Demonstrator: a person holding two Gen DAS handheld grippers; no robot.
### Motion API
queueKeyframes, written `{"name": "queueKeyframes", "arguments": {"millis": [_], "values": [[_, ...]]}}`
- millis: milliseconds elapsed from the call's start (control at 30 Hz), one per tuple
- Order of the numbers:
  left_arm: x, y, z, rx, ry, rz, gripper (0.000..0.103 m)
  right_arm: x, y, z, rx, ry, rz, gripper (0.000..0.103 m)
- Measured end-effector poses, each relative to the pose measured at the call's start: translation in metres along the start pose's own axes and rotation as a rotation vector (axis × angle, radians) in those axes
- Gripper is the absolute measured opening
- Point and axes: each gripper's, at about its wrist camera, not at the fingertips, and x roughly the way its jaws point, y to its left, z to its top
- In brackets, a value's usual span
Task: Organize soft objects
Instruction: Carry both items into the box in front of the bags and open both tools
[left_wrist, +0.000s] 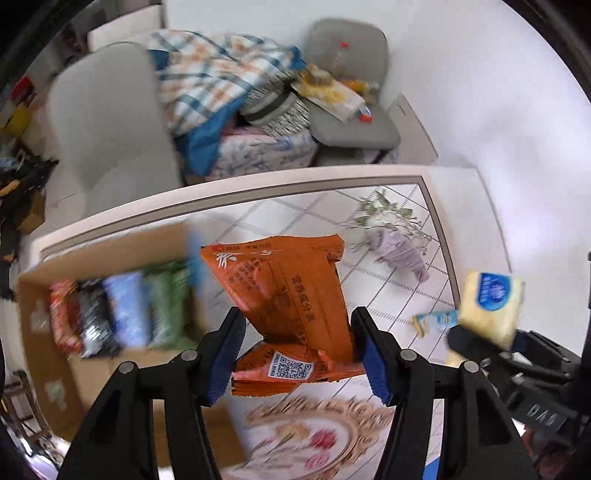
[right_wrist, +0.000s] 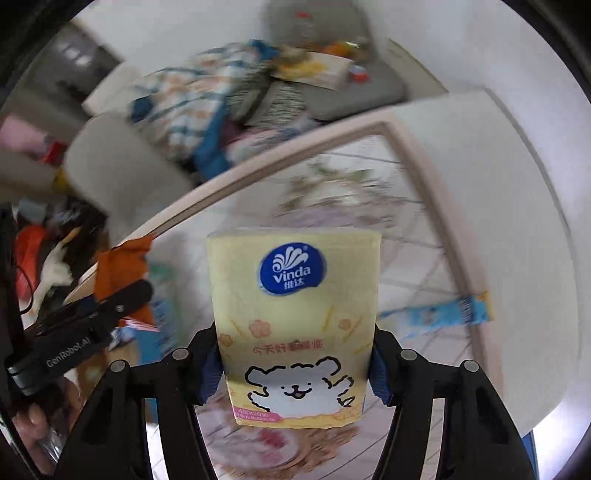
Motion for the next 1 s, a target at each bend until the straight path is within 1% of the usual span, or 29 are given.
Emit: {"name": "queueKeyframes", "arguments": {"millis": [33, 100, 133, 167, 200, 267, 333, 367, 433, 533, 567, 633, 700, 733, 800, 1000], "values": [[-0.015, 0.017, -0.012, -0.015, -0.014, 0.007, 0.057, -0.004, 0.015, -0.015, -0.026, 0.001, 0.014, 0.066], [-0.036, 0.050, -0.032, -0.043, -0.023, 0.018, 0.057, -0.010, 0.060, -0.039, -0.082, 0.018, 0.050, 0.066], [-0.048, 0.073, -0.044, -0.068, -0.028, 0.032, 0.057, -0.009, 0.079, -0.050, -0.103, 0.026, 0.066, 0.066], [-0.055, 0.087, -0.052, -0.080, -0.029, 0.043, 0.057, -0.011, 0.105, -0.065, -0.137, 0.036, 0.087, 0.066], [-0.060, 0.103, -0.061, -0.093, -0.027, 0.062, 0.057, -0.008, 0.124, -0.074, -0.162, 0.043, 0.096, 0.066], [-0.065, 0.139, -0.079, -0.131, -0.013, 0.086, 0.057, 0.004, 0.167, -0.092, -0.213, 0.065, 0.115, 0.066], [-0.064, 0.173, -0.092, -0.166, 0.000, 0.110, 0.057, 0.018, 0.199, -0.105, -0.252, 0.086, 0.123, 0.066], [-0.062, 0.187, -0.097, -0.183, 0.010, 0.112, 0.057, 0.030, 0.220, -0.114, -0.283, 0.096, 0.116, 0.066], [-0.053, 0.214, -0.105, -0.220, 0.044, 0.092, 0.057, 0.054, 0.247, -0.125, -0.322, 0.122, 0.110, 0.066], [-0.039, 0.243, -0.113, -0.244, 0.070, 0.096, 0.057, 0.091, 0.273, -0.137, -0.340, 0.179, 0.099, 0.066], [-0.035, 0.252, -0.115, -0.253, 0.074, 0.095, 0.057, 0.102, 0.275, -0.137, -0.340, 0.188, 0.096, 0.066], [-0.020, 0.266, -0.114, -0.268, 0.101, 0.063, 0.057, 0.123, 0.287, -0.142, -0.346, 0.207, 0.083, 0.066], [-0.006, 0.277, -0.112, -0.287, 0.127, 0.038, 0.057, 0.141, 0.291, -0.143, -0.348, 0.219, 0.077, 0.066], [0.004, 0.282, -0.110, -0.284, 0.148, 0.023, 0.057, 0.149, 0.291, -0.142, -0.349, 0.226, 0.073, 0.066], [0.015, 0.286, -0.109, -0.282, 0.169, 0.021, 0.057, 0.162, 0.295, -0.143, -0.354, 0.231, 0.062, 0.066], [0.033, 0.291, -0.109, -0.250, 0.209, 0.014, 0.057, 0.188, 0.306, -0.141, -0.363, 0.254, 0.049, 0.066]]}}
